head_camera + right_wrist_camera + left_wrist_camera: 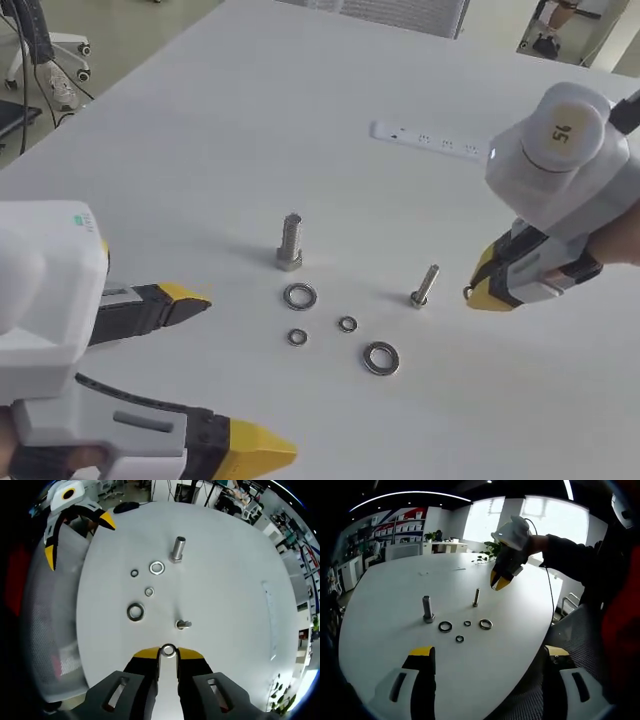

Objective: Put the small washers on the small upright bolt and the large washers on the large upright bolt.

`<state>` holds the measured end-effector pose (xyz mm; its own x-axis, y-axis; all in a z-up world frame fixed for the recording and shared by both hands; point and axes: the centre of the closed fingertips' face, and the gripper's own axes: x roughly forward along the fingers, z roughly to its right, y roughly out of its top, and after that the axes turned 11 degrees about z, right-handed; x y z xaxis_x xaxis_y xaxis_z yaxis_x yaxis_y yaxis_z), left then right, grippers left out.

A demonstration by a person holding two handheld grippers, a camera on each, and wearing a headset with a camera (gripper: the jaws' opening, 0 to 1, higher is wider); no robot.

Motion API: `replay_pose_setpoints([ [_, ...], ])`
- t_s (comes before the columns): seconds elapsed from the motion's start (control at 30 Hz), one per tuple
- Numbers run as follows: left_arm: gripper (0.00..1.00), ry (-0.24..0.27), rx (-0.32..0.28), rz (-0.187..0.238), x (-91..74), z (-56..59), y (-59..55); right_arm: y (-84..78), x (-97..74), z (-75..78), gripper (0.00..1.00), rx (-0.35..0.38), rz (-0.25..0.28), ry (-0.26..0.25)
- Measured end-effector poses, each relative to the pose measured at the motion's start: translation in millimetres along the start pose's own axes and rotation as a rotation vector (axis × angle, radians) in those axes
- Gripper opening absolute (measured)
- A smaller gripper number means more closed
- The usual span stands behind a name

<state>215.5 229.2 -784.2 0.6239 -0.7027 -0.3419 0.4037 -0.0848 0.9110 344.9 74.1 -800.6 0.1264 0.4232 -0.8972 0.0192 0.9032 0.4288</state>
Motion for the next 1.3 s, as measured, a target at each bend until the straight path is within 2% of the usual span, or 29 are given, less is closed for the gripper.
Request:
replay_pose_setpoints([
  [0.5, 0.88, 0.006, -0.004, 0.002, 0.4, -0.6, -0.7, 22.0, 5.6, 24.0, 0.14, -0.061, 0.006, -0.006],
  [1.0, 0.88, 0.015, -0.01, -0.002, 0.4, -2.2, -2.0, 19.5, 21.5, 28.2, 0.14, -0.078, -0.02, 0.024],
  [1.3, 0.88, 0.018, -0.013, -0.004, 0.1, -3.0, -2.4, 19.2, 23.4, 24.9, 0.14, -0.08, -0.03, 0.033],
])
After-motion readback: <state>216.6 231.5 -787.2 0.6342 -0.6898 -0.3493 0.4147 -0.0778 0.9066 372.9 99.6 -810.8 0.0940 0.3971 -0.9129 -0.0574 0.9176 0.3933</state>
